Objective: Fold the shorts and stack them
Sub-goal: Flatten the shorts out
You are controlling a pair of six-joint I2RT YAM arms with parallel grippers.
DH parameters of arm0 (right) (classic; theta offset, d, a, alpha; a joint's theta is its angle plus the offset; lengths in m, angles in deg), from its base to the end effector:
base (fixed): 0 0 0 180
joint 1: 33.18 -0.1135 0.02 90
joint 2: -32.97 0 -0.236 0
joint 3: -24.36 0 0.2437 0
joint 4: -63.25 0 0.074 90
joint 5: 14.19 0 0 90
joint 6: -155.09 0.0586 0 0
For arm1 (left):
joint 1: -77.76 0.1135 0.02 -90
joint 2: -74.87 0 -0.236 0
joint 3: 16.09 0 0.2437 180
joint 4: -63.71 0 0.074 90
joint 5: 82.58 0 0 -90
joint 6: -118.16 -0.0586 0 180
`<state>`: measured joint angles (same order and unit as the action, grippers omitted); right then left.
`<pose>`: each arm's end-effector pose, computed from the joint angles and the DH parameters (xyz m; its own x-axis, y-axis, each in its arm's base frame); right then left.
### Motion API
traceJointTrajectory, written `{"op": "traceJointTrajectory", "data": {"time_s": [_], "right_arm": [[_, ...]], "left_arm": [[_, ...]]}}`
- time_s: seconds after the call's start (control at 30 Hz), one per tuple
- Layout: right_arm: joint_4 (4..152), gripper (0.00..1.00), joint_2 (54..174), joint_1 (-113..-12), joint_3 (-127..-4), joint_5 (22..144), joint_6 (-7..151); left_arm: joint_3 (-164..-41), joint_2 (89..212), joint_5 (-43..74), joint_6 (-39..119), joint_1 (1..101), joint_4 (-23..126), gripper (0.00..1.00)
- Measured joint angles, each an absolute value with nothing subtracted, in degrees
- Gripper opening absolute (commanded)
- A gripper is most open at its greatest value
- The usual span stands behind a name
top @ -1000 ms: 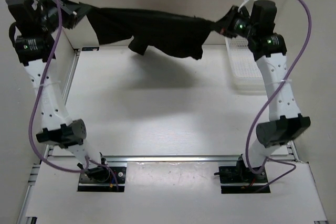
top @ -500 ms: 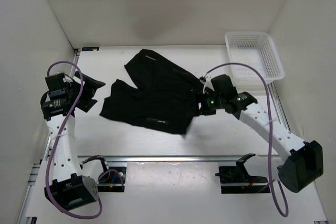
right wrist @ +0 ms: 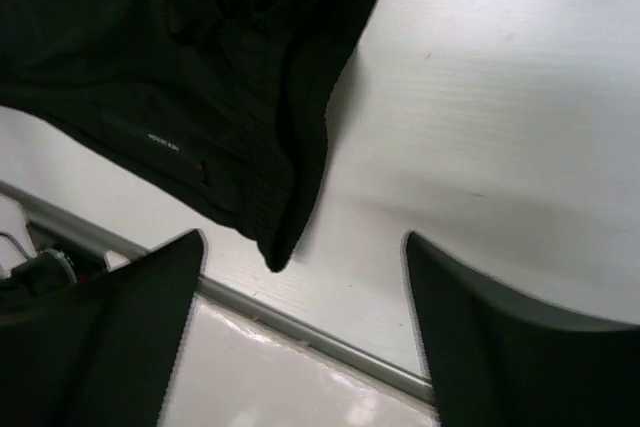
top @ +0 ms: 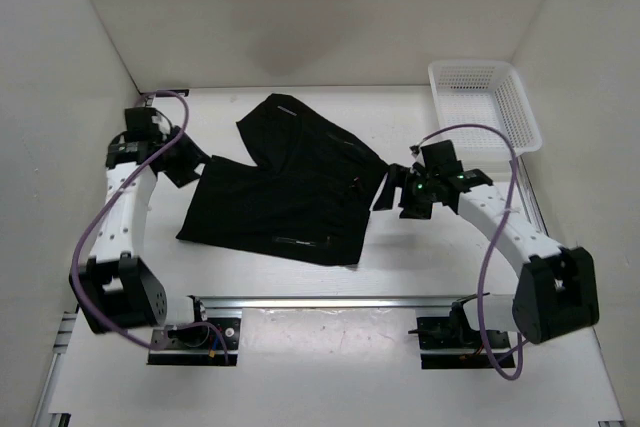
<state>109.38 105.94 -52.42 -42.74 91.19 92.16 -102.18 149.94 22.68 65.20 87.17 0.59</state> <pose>0.2532 0.1048 0.2114 -0.8772 0.1586 -0.4531 -0.0816 0.8809 0.4663 0.2774 0.0303 0.2851 -0.6224 -0.6922 -0.3652 -0.4675 0.7031 -0.5358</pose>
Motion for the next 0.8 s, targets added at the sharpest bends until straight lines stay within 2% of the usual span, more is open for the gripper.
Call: {"op": "traceJointTrajectory", "data": {"time_s": [0.1,0.2,0.23,0.4,0.47,0.5,0.53,0.57,0.6,0.8], "right_arm": [[105.05,0.9,110.85,-54.11,-39.07,94.51,94.06],[101.45,0.85,113.65,-56.88,-35.26,97.5,96.4],[100.33,0.8,114.72,-57.98,-34.43,98.31,97.08],[94.54,0.72,121.22,-63.46,-33.16,100.04,99.55],[92.59,0.56,122.94,-65.34,-33.23,100.91,100.12],[91.74,0.45,123.55,-66.19,-33.25,100.78,100.34],[90.93,0.31,124.32,-66.87,-33.25,100.78,100.44],[90.5,0.05,125.08,-67.24,-33.23,100.67,100.49],[90.15,0.0,125.91,-67.35,-33.23,100.83,100.62],[90.78,0.0,123.2,-67.64,-31.33,97.35,101.08]], "left_arm": [[-99.93,157.63,21.41,65.2,83.37,0.46,0.66],[-99.71,164.54,19.56,65.2,80.15,0.64,0.62],[-99.73,166.13,19.01,65.24,79.37,0.64,0.56],[-100.71,171.84,16.28,65.33,78.12,0.96,0.45],[-100.91,172.93,15.29,65.5,78.14,1.18,0.41],[-100.93,173.17,14.94,65.57,78.19,1.29,0.39],[-100.96,173.32,14.49,65.63,78.25,1.34,0.39],[-100.98,173.35,14.18,65.65,78.27,1.38,0.39],[-101.02,173.35,13.96,65.68,78.3,1.47,0.37],[-101.35,173.3,13.55,65.7,78.3,1.66,0.35]]}}
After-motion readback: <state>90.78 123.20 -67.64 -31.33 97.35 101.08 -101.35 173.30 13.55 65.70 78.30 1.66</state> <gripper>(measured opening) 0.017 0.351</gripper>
